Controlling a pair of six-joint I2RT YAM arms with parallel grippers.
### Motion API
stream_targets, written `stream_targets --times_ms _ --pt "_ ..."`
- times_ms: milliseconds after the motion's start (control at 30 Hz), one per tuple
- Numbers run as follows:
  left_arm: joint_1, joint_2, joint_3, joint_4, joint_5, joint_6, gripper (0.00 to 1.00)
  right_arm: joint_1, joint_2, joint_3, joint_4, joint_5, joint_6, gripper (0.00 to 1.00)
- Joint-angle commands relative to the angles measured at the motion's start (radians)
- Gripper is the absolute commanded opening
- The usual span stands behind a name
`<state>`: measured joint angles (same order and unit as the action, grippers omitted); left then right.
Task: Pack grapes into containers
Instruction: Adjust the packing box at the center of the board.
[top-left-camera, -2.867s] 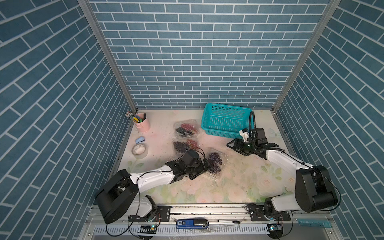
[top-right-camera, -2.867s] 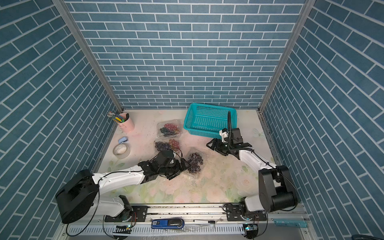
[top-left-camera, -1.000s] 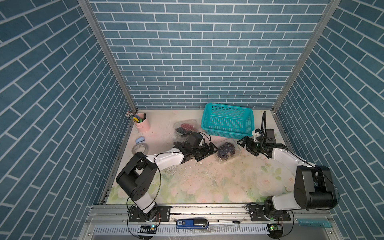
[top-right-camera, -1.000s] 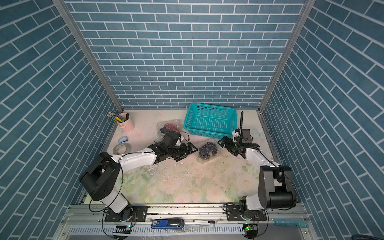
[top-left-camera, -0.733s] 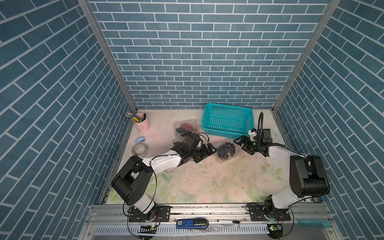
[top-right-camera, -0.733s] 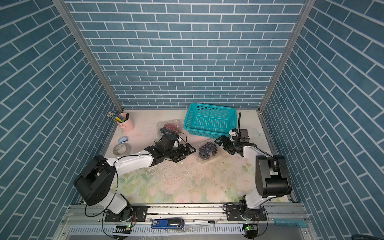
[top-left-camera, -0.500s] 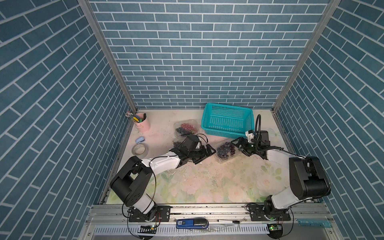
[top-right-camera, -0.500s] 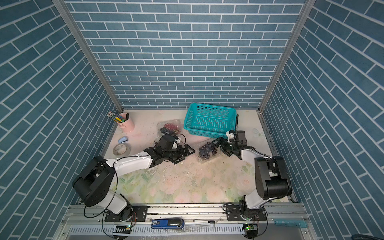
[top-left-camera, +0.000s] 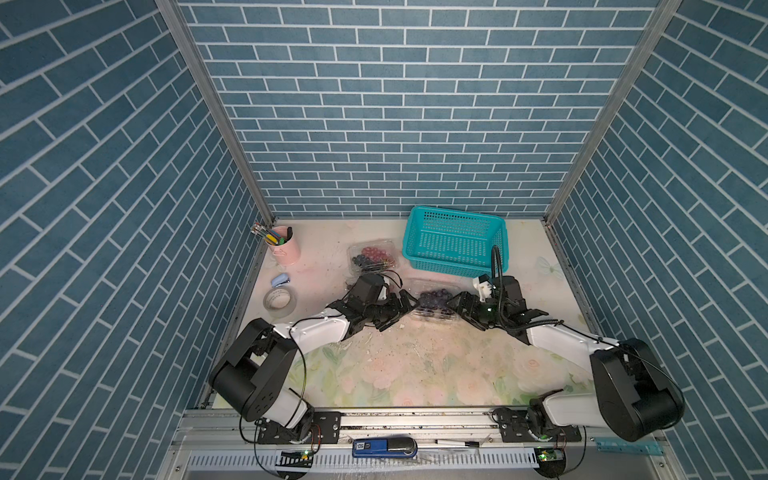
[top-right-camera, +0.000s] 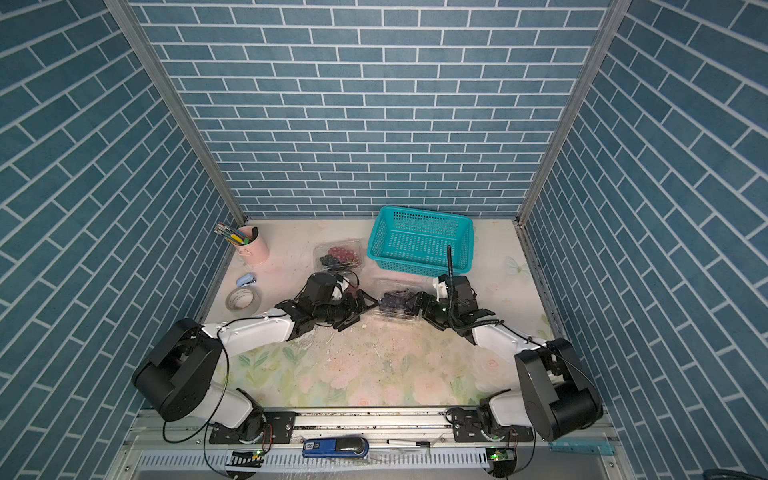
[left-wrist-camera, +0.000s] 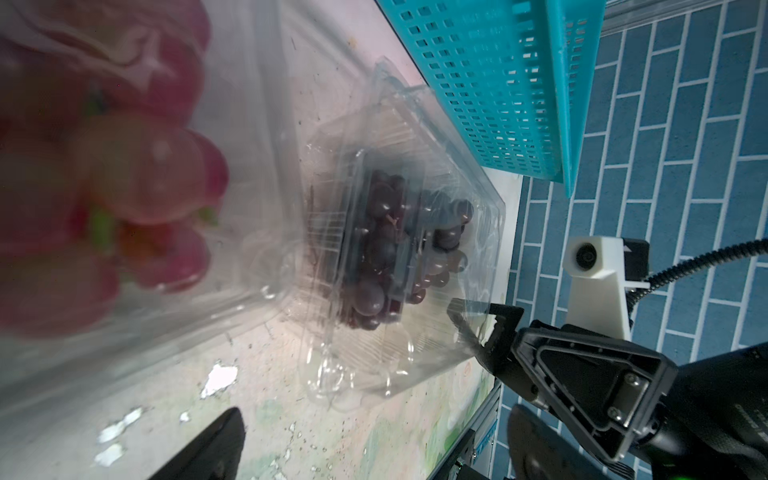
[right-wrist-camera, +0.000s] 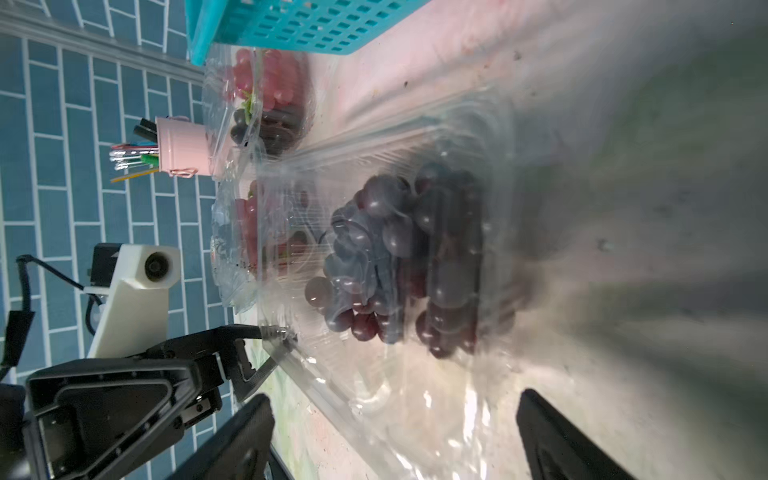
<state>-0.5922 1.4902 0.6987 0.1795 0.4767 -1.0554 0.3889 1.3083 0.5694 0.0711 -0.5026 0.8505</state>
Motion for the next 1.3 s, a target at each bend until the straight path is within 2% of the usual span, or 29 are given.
stream_targets --times_ms 0,67,233,467,533,833,1100,1200,1267 --pt "0.023 -0.034 -0.042 0.039 0.013 0.015 1.0 -0.023 -0.066 0.053 -0.189 0.114 -0.102 0.93" --pt "0.024 -0.03 -0.069 0.097 0.026 0.002 0.95 -0.063 -0.062 0.082 -0.215 0.097 -0.127 0.94" --pt "0.025 0.002 -0.166 0.326 0.045 -0.089 0.71 -0.134 0.003 0.152 -0.18 0.046 -0.141 0.95" --pt "0.025 -0.006 -0.212 0.375 -0.014 -0.097 0.6 -0.134 0.164 0.251 -0.116 -0.009 -0.154 0.95" --pt "0.025 -0.009 -0.217 0.383 -0.038 -0.092 0.51 -0.134 0.195 0.262 -0.105 -0.015 -0.157 0.95" --pt "0.025 0.056 -0.213 0.476 -0.063 -0.116 0.39 -0.132 0.28 0.291 -0.073 -0.025 -0.174 0.95" --pt "0.022 0.096 -0.214 0.511 -0.058 -0.129 0.37 -0.13 0.3 0.316 -0.076 -0.022 -0.18 0.95" --pt "0.015 0.11 -0.208 0.517 -0.058 -0.13 0.32 -0.13 0.313 0.322 -0.076 -0.024 -0.18 0.95" --pt "0.012 0.123 -0.21 0.535 -0.059 -0.135 0.32 -0.13 0.319 0.326 -0.073 -0.028 -0.179 0.95"
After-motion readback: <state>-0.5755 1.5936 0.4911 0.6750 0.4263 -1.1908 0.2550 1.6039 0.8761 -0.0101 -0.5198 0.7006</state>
